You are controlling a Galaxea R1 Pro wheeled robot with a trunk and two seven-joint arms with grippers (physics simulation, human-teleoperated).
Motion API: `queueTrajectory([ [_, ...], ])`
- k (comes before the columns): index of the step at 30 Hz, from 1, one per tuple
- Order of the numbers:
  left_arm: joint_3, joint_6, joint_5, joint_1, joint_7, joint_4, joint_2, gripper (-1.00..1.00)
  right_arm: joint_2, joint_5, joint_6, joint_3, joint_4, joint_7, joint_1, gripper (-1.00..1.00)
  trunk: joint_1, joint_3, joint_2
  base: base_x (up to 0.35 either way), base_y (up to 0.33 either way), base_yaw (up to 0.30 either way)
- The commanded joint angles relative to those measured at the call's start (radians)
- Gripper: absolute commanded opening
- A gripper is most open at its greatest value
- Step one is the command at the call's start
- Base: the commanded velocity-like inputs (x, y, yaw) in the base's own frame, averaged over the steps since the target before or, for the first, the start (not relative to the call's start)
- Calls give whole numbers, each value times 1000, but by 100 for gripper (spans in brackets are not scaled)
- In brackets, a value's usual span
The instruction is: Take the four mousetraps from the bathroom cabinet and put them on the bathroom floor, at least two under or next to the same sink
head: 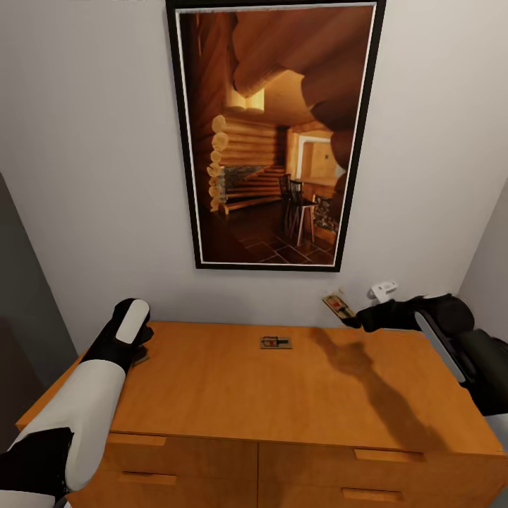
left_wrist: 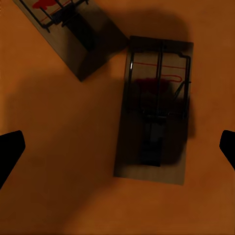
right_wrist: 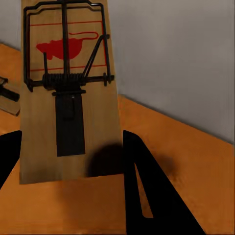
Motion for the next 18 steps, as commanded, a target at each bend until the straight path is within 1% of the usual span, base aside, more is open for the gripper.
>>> queueTrajectory([
  [1, 0, 5, 7, -1, 7, -1, 0, 100, -1, -3, 5, 1, -16, -7, 17, -100, 0, -1, -1, 0, 0, 0],
  [2, 0, 5, 7, -1, 7, -1, 0, 100, 0, -3, 5, 1, -29, -7, 33, -100, 0, -1, -1, 0, 0, 0],
  [3, -1, 5, 7, -1, 7, -1, 0, 100, 0, -3, 5, 1, -50, -6, 61, -100, 0, -1, -1, 0, 0, 0],
  [5, -1, 5, 8, -1, 7, -1, 0, 100, 2, -3, 5, 0, -69, -5, 89, -100, 0, -1, -1, 0, 0, 0],
  [11, -3, 5, 9, -1, 8, 0, 0, 100, 7, -6, 5, 1, -109, -4, 116, -100, 0, -1, -1, 0, 0, 0],
  [18, -3, 4, 9, -1, 10, 5, 1, 100, 13, -14, 5, 12, -124, -5, 122, -100, 0, -1, -1, 0, 0, 0],
])
